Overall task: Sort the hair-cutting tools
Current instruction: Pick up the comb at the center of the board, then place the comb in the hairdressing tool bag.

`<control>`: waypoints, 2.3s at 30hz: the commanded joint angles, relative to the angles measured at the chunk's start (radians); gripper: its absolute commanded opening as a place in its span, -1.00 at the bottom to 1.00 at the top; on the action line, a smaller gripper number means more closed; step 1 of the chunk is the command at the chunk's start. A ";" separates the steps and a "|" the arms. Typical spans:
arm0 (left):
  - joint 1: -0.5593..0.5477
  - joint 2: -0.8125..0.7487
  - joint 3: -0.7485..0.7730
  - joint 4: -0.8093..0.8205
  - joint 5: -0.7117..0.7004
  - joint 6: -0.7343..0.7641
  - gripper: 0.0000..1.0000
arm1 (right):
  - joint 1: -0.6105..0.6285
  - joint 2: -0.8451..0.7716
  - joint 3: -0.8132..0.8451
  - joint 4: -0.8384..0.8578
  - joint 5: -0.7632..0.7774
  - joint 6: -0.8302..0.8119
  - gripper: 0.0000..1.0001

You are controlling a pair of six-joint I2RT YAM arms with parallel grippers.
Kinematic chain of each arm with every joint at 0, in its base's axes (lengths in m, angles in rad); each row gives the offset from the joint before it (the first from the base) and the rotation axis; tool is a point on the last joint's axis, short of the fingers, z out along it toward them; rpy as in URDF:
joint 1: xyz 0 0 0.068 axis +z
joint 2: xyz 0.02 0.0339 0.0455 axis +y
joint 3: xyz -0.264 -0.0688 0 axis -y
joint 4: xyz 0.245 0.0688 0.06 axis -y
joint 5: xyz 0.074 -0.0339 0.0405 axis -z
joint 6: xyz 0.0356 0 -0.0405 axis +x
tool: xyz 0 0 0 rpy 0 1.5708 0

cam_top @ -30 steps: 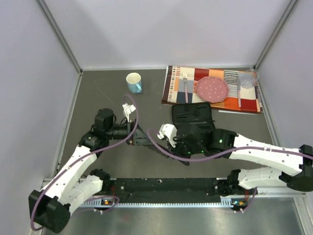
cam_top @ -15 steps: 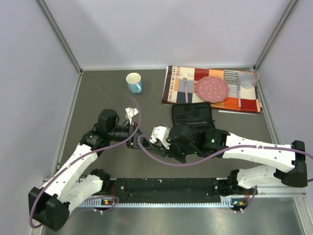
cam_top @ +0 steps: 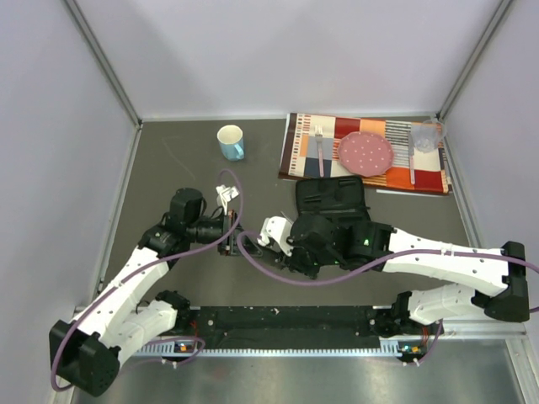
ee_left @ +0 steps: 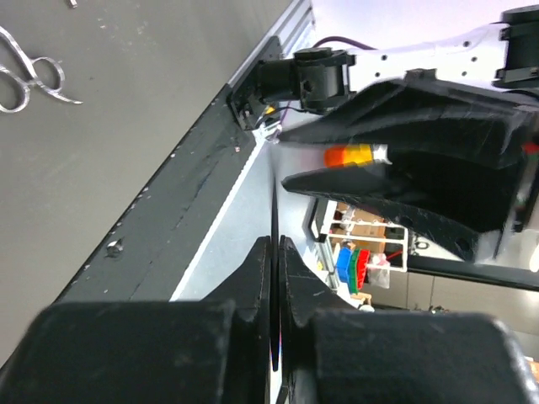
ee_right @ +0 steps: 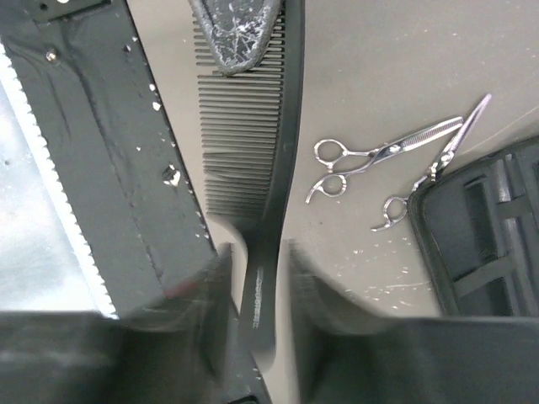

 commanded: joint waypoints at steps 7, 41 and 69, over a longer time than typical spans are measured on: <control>-0.002 0.043 0.044 0.071 -0.271 0.023 -1.00 | -0.077 -0.186 -0.104 0.067 0.276 0.255 0.79; -0.071 0.657 -0.011 0.845 -0.455 -0.385 -1.00 | -0.941 0.182 -0.423 0.353 0.049 0.585 -0.91; -0.208 0.795 -0.036 0.934 -0.607 -0.413 -1.00 | -0.944 0.245 -0.486 0.412 0.015 0.632 -1.00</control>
